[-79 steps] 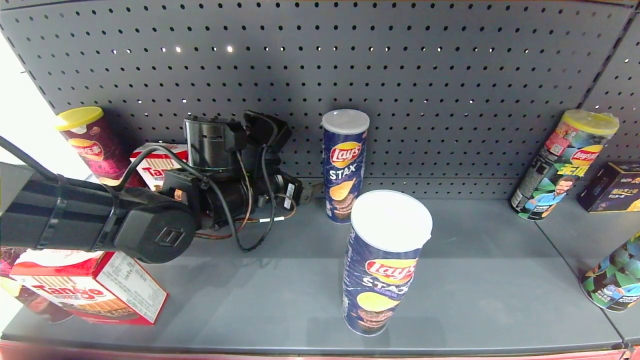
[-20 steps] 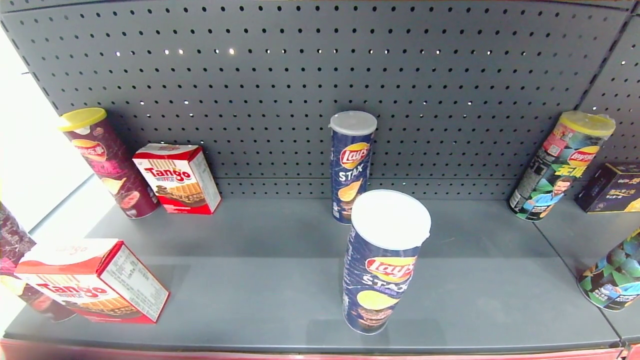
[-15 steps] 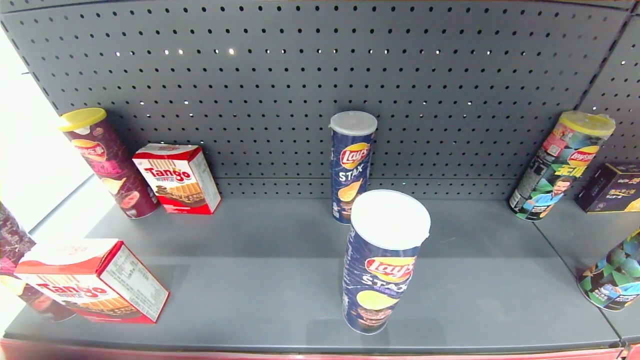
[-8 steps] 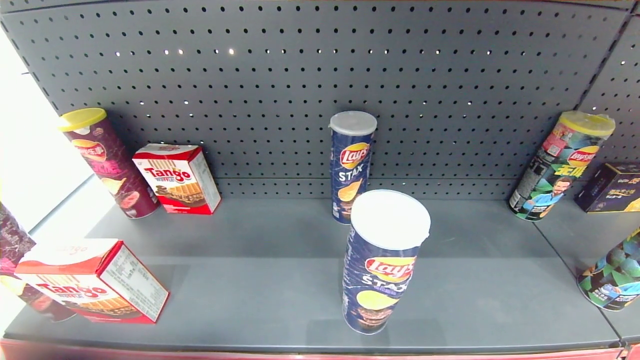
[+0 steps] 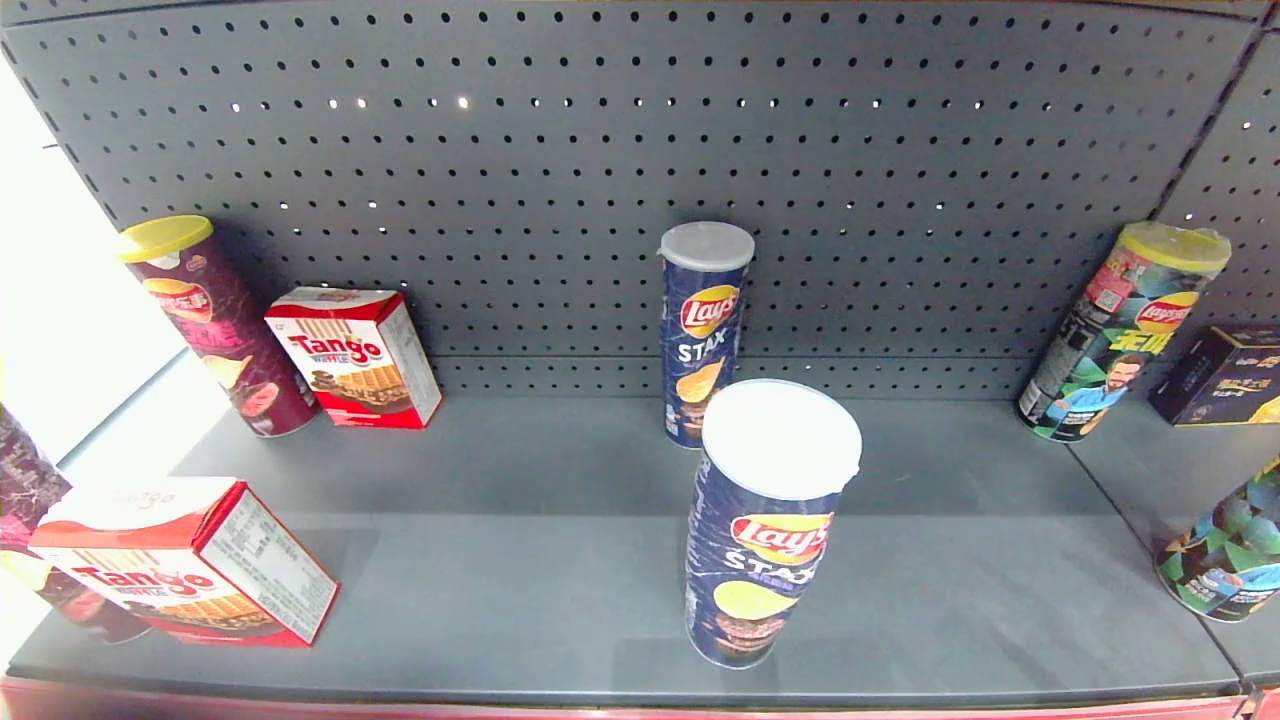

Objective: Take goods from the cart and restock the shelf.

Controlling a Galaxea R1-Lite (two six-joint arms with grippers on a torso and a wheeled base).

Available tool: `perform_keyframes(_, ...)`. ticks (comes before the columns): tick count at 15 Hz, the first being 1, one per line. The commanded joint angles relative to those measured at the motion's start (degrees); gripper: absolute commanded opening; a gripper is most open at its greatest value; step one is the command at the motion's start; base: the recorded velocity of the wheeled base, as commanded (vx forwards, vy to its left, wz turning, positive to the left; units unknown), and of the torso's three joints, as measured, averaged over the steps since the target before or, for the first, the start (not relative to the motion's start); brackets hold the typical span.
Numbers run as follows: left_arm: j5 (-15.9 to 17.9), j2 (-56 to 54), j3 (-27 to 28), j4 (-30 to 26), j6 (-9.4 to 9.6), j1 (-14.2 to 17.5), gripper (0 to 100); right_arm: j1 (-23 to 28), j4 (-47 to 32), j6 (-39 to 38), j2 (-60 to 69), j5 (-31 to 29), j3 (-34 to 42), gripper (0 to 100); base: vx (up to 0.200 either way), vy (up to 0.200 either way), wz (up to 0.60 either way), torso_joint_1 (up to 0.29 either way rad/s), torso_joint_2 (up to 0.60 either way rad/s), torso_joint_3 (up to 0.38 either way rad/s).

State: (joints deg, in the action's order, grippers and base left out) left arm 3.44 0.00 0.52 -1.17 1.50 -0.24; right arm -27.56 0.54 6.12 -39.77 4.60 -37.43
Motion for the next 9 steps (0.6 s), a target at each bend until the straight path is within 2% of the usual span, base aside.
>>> perform_keyframes(1, -0.01, 0.26, 0.0, 0.03, -0.01, -0.02, 100, -8.03, 1.22, 1.53, -18.95, 0.41, -10.04, 100, 0.0, 0.0, 0.0, 0.0, 0.0, 0.0)
perform_keyframes(5, -0.1, 0.09, -0.08, 0.29, -0.27, 0.16, 100, -14.54, 2.45, 4.08, -27.82, 0.33, -10.91, 100, 0.0, 0.0, 0.0, 0.0, 0.0, 0.0)
perform_keyframes(9, -0.1, 0.09, -0.08, 0.2, -0.27, 0.16, 100, -14.98, 2.28, 4.52, -28.61, -1.43, -6.61, 100, 0.0, 0.0, 0.0, 0.0, 0.0, 0.0)
